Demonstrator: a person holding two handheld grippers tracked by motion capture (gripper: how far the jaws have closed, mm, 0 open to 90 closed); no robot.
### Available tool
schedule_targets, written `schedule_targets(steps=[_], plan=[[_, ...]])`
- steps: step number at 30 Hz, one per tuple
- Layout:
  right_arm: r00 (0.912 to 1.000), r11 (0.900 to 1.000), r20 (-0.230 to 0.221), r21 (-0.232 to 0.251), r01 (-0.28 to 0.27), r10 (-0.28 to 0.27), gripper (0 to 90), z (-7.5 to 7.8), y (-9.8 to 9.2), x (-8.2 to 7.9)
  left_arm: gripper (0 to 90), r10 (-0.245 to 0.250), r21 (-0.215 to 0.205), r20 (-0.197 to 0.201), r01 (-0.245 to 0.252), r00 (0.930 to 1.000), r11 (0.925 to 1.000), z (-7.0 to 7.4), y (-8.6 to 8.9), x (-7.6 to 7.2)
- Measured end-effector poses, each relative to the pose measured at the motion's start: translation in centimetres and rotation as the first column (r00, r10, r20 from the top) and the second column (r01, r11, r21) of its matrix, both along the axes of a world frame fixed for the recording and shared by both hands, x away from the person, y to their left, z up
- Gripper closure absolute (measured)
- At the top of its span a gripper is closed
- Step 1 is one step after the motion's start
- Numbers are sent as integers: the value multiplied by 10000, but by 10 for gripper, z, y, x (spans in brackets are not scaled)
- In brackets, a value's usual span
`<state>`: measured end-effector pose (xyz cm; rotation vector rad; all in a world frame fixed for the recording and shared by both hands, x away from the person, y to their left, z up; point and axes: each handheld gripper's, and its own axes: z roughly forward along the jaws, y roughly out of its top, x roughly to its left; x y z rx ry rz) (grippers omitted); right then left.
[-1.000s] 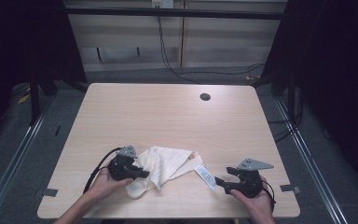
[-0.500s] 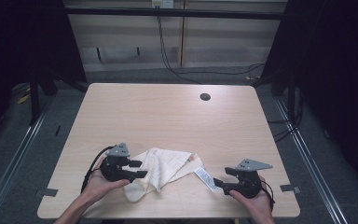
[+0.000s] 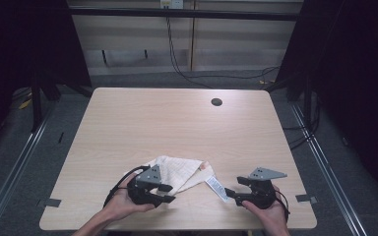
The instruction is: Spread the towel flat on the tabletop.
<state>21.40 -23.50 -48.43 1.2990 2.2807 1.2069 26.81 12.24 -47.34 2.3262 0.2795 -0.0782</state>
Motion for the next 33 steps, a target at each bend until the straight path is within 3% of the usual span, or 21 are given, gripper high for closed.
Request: schedule_targets(steps=[4, 8, 9, 11, 12, 14, 15, 16, 18, 20, 25, 27, 29, 32, 33], plan=[[10000, 10000, -4, -49, -9, 9, 328, 0, 0, -1, 518, -49, 499, -53, 52, 10000, 9987, -5, 4, -1], [10000, 9999, 24, -122, -52, 52, 328, -1, 0, 0, 479, -54, 805, 249, 34, 9997, 9967, -10, 12, -5], [10000, 9999, 33, -141, -73, 73, 328, -1, 0, 0, 474, -57, 788, 316, 32, 9995, 9969, -8, 15, -5], [10000, 9999, 10, -130, -61, 61, 328, -1, 1, 0, 475, 84, 468, 29, -85, 10000, 9989, -6, 19, -4], [10000, 9999, 3, -130, -61, 61, 328, -1, 1, 0, 480, -40, 712, 95, 33, 9999, 9975, -5, 20, -3], [10000, 9999, -15, -129, -67, 66, 328, -1, 1, 0, 524, -130, 707, 170, 117, 9998, 9974, -10, 20, -5], [10000, 9999, 7, -141, -58, 58, 327, -1, 1, 0, 542, -123, 994, 210, 102, 9997, 9950, -11, 20, -6], [10000, 9999, 1, -132, -70, 70, 326, -1, 1, 0, 558, -174, 1026, 280, 144, 9995, 9946, -14, 19, -6], [10000, 9999, -2, -137, -77, 77, 326, -1, 1, 0, 563, -65, 732, 198, 51, 9998, 9973, -17, 17, -7], [10000, 9999, -14, -125, -68, 67, 326, -1, 1, 0, 565, 16, 812, 297, -40, 9996, 9967, -17, 16, -9], [10000, 9999, -15, -95, -90, 89, 325, -1, 0, 0, 728, 415, 815, 846, -484, 9955, 9955, -18, 16, -10], [10000, 9999, -29, -88, -96, 96, 325, -1, 1, 0, 790, 200, 867, 676, -259, 9975, 9959, -17, 16, -8], [9999, 9998, -21, -130, -137, 136, 325, -1, 1, 0, 824, 333, 607, 87, -337, 9994, 9976, -17, 17, -3], [9998, 9998, -109, -74, -185, 184, 325, -2, 2, 1, 855, 395, 78, -759, -390, 9963, 9992, -17, 18, 5], [9996, 9997, -118, -39, -251, 251, 322, -2, 2, 1, 867, 386, -71, -862, -394, 9955, 9992, -16, 19, 6]])
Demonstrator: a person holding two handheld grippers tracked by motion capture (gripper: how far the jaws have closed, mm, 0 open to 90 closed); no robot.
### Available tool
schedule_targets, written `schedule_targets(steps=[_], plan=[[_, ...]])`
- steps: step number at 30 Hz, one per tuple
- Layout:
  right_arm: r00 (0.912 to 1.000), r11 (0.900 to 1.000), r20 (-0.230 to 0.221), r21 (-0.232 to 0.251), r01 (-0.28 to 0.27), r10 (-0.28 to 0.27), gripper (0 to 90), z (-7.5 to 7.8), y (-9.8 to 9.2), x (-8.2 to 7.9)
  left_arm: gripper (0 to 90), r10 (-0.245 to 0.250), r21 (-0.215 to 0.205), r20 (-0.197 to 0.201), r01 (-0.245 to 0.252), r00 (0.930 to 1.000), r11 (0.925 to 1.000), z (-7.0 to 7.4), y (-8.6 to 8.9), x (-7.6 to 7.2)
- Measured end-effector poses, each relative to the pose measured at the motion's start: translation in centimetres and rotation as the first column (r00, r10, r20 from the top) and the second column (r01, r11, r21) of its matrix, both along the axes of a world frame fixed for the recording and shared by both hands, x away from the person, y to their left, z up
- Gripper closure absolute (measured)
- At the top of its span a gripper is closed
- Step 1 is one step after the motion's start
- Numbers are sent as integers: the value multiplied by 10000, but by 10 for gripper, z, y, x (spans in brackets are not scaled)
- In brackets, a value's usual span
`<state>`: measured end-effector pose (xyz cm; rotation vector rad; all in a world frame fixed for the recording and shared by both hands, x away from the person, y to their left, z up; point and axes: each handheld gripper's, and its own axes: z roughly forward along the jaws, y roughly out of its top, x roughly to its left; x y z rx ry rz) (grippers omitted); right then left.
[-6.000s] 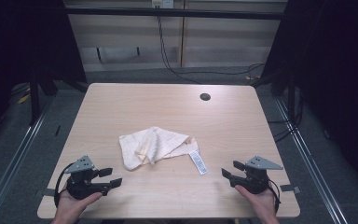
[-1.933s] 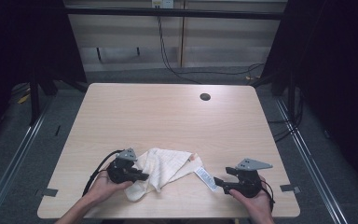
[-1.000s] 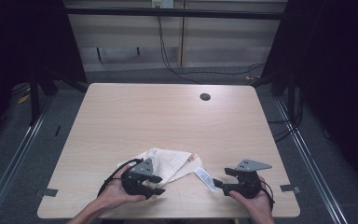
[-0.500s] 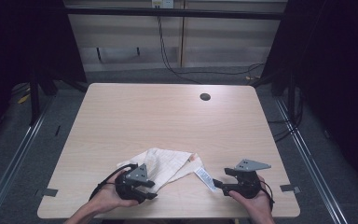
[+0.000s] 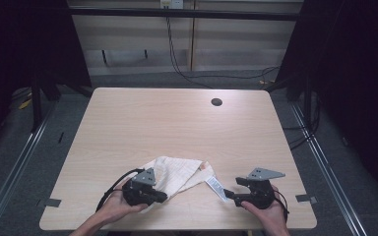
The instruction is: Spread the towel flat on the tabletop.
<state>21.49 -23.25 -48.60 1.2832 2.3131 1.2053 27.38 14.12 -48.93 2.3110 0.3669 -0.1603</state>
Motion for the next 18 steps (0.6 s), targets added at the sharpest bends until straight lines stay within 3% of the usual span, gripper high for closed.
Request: schedule_targets(steps=[2, 4, 13, 18], plan=[[9999, 9999, 27, 10, -102, 102, 319, 0, 1, 0, 871, 77, -395, -242, -87, 9997, 9992, 7, 1, 1], [9996, 9996, 16, -22, -299, 299, 316, 0, 3, 0, 882, 197, -518, -137, -204, 9997, 9984, 11, 1, -1], [9994, 9993, -9, 85, -352, 352, 320, 4, 9, 5, 889, 542, -1189, -481, -596, 9974, 9911, 23, 9, 10], [9951, 9949, -165, 272, -967, 972, 349, 16, 15, 14, 893, 1054, -1433, -471, -1112, 9933, 9834, 31, 16, 17]])
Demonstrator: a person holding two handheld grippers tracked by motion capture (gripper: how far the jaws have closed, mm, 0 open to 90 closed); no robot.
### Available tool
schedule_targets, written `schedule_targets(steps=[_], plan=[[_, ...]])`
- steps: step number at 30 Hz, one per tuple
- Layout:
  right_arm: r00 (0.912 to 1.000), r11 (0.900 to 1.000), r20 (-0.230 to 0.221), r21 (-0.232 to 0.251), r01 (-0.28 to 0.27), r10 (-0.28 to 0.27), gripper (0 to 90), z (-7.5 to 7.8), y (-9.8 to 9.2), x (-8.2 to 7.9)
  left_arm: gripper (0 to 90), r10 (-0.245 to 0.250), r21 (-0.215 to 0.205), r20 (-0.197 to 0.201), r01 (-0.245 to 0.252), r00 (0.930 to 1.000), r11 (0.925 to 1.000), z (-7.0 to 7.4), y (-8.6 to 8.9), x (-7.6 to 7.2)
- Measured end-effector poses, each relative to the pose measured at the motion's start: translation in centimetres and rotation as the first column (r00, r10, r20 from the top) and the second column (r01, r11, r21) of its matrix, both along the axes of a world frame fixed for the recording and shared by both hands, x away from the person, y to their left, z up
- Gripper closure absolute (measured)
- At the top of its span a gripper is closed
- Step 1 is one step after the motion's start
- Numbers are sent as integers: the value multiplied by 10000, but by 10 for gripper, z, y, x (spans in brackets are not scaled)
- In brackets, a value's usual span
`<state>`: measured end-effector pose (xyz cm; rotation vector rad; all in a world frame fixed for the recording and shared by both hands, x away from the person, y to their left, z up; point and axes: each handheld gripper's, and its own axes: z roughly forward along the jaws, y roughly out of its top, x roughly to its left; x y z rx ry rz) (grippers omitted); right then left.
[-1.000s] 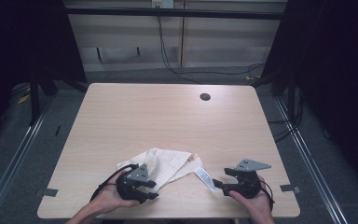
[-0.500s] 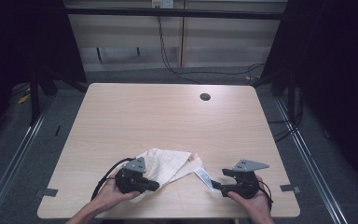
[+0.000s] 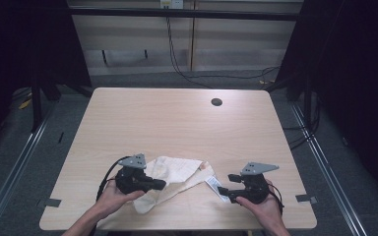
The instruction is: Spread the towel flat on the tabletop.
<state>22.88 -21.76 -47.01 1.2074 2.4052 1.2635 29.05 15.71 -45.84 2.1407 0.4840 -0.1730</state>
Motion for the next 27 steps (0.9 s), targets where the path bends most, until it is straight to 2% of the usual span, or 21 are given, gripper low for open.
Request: schedule_targets(steps=[3, 9, 12, 16, 19, 22, 25, 27], plan=[[9998, 9999, 150, -6, -142, 142, 356, 4, 7, 13, 893, 216, -298, -40, -217, 9998, 9993, 5, 7, 6], [9986, 9985, -257, -276, -475, 468, 456, 0, 27, 49, 893, 702, -799, -129, -710, 9974, 9943, 9, 23, 15], [9987, 9992, -319, -82, -393, 390, 496, -6, 32, 59, 893, 885, -880, -99, -890, 9960, 9921, 9, 28, 17], [9988, 9994, -399, -195, -295, 287, 508, -17, 31, 66, 893, 1111, -888, -51, -1111, 9938, 9898, 8, 35, 21], [9988, 9976, -398, -614, -307, 283, 511, -20, 33, 65, 893, 1345, -890, -62, -1345, 9909, 9869, 7, 40, 21], [9997, 9958, -117, -879, -239, 229, 535, -23, 35, 65, 893, 1485, -930, -41, -1483, 9889, 9846, 7, 45, 22], [9998, 9937, -169, -1111, -134, 116, 546, -28, 35, 67, 893, 1593, -959, -38, -1590, 9872, 9826, 8, 50, 24], [9995, 9941, -246, -1058, -239, 214, 561, -30, 35, 67, 893, 1657, -938, 33, -1646, 9862, 9819, 8, 53, 24]])
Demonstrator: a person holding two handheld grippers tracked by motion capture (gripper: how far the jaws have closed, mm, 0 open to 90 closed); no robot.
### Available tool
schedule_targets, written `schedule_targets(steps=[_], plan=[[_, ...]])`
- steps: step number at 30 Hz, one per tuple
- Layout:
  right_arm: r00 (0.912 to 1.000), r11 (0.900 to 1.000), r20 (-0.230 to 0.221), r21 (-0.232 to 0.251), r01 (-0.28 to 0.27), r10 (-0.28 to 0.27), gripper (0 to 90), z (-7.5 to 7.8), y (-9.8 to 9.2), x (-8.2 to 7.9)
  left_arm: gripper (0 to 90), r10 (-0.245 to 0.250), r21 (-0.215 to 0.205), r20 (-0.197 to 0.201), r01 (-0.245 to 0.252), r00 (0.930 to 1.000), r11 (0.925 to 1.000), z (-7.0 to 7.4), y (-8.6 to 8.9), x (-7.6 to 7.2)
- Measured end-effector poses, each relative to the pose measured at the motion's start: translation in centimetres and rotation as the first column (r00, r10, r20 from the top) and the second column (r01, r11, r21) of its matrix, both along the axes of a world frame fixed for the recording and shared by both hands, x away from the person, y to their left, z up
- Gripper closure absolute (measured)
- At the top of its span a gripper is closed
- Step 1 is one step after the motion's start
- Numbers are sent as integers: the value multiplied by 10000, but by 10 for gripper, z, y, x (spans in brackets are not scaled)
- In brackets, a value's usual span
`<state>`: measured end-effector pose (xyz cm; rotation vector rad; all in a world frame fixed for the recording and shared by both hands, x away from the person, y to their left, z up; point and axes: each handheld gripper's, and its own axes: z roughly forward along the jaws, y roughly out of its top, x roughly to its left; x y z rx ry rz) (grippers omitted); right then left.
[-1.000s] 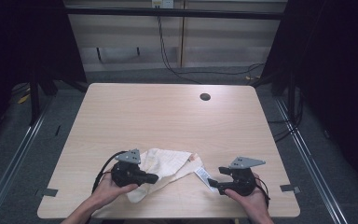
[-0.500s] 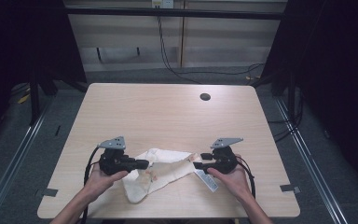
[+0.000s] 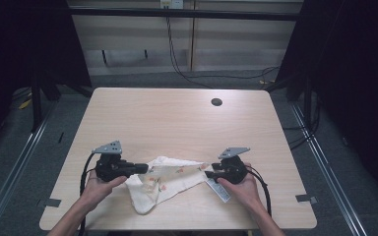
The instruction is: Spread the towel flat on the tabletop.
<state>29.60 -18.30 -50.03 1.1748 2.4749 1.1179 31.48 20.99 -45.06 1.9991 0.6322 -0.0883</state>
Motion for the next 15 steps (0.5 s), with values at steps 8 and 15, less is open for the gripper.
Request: schedule_targets(steps=[8, 15], plan=[[9997, 9986, -232, 534, -28, 40, 734, -3, 1, -3, 893, 271, -20, -95, -271, 9996, 9996, -4, 9, 0], [9992, 9949, -234, 957, -305, 329, 869, 4, -2, -12, 893, 485, -53, -222, -486, 9986, 9988, -9, 14, 4]])
